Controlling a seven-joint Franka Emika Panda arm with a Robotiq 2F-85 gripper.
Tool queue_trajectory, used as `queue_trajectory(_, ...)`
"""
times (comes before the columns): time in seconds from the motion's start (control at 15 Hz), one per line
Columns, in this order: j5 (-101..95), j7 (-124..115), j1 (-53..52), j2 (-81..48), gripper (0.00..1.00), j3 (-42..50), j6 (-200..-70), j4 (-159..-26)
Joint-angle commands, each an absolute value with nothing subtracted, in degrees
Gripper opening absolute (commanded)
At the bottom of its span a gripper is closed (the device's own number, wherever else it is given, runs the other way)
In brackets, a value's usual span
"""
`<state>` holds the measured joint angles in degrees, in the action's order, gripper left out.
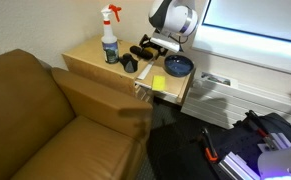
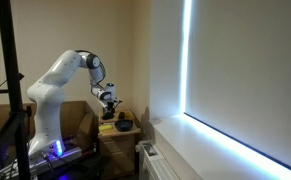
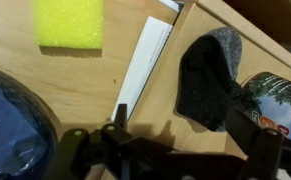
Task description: Pick the socks and put them in the bowl, then pick them from the bowl and put them on the cabinet top
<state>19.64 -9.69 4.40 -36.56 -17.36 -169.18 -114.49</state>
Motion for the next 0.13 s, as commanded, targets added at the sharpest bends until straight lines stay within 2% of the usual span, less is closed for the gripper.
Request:
queue_trajectory(0.0,27.1,-3.6,12.7,-26.9,1.0,-26.0,-173.6,-125.8)
queue_trajectory(0.07,24.2,-6.9,7.1,-32.0,1.0,-20.2,-170.5,-119.0)
